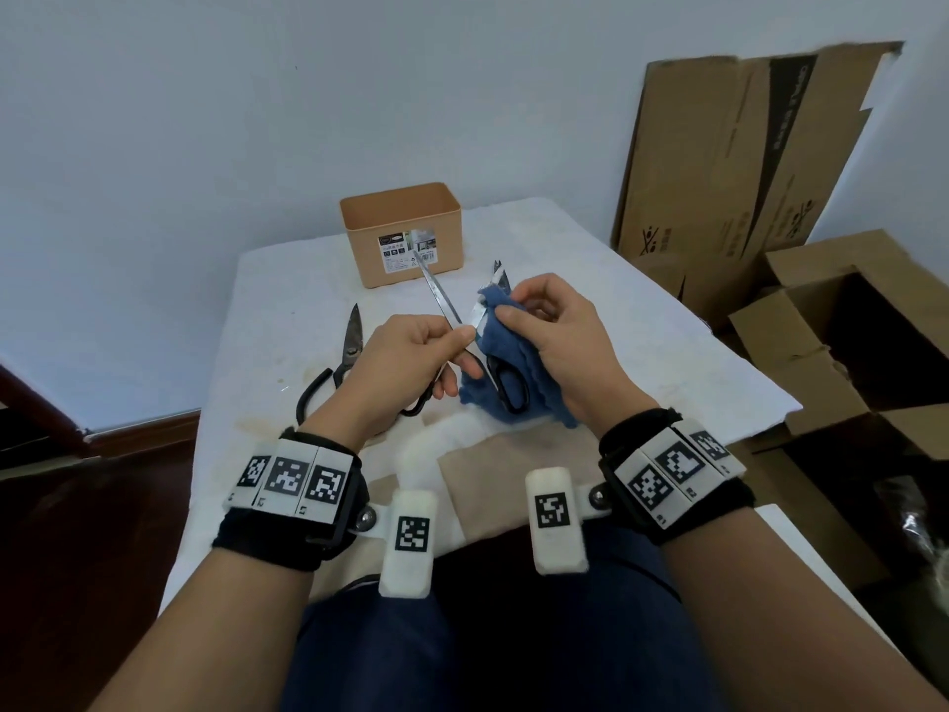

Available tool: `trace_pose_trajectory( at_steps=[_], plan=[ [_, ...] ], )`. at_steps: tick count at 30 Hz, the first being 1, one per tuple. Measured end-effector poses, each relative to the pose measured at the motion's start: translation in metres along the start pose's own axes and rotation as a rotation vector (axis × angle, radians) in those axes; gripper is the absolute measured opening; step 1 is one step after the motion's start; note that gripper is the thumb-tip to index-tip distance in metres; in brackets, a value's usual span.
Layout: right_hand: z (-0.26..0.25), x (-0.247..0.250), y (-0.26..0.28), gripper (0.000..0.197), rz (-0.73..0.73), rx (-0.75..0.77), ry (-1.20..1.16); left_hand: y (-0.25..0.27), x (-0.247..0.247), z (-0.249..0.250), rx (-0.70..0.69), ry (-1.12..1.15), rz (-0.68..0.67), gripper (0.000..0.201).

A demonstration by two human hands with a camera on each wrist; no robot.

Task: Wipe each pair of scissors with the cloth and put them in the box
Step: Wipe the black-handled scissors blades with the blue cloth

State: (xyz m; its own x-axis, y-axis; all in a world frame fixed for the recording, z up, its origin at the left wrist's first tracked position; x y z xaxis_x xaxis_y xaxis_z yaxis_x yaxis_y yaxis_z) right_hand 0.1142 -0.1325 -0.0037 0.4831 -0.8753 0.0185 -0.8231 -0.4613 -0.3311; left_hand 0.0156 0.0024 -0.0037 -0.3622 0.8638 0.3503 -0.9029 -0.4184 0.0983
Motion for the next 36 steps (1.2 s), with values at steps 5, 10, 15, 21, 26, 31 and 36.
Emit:
trace_pose_trajectory(
  at_steps=[5, 10, 15, 21, 26, 31, 36],
  plan=[
    [0.003, -0.01, 0.0, 0.009, -0.064, -0.008, 0.035, -0.001, -0.005, 0.004, -0.011, 0.016, 0.0, 0.033],
    [0.017, -0.008, -0.001, 0.019, -0.062, -0.129, 0.084, -0.003, -0.007, 0.002, -0.013, 0.002, -0.015, 0.036],
    [0.016, -0.006, -0.004, 0.021, -0.1, -0.116, 0.183, 0.0, -0.008, 0.005, -0.027, -0.039, -0.047, 0.033],
    [0.014, -0.007, -0.007, 0.027, -0.095, -0.053, 0.302, 0.002, -0.006, 0.013, -0.049, -0.058, -0.033, 0.032],
    [0.014, -0.005, -0.01, 0.026, -0.099, -0.066, 0.3, 0.005, -0.007, 0.013, -0.053, -0.048, -0.034, 0.033],
    [0.014, 0.0, -0.012, 0.023, -0.063, -0.069, 0.291, 0.006, -0.008, 0.011, -0.044, -0.07, -0.047, 0.033],
    [0.015, 0.008, -0.015, 0.025, -0.014, -0.071, 0.293, 0.007, -0.009, 0.006, -0.033, -0.063, -0.074, 0.034]
  ],
)
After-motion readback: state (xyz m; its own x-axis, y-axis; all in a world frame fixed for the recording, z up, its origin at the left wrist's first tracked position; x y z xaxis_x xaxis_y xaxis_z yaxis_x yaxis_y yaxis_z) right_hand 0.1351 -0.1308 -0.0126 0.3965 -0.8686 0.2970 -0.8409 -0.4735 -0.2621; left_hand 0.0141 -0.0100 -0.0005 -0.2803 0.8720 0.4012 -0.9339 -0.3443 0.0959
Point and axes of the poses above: each hand's wrist, its own y-axis away from the middle knuckle, its own x-axis out of the back of the hand, z = x × y, the point moved 6 cm from there along -y, towards the middle knuckle, and after that the axes turned 8 degrees about x, right-handed, at the moved point
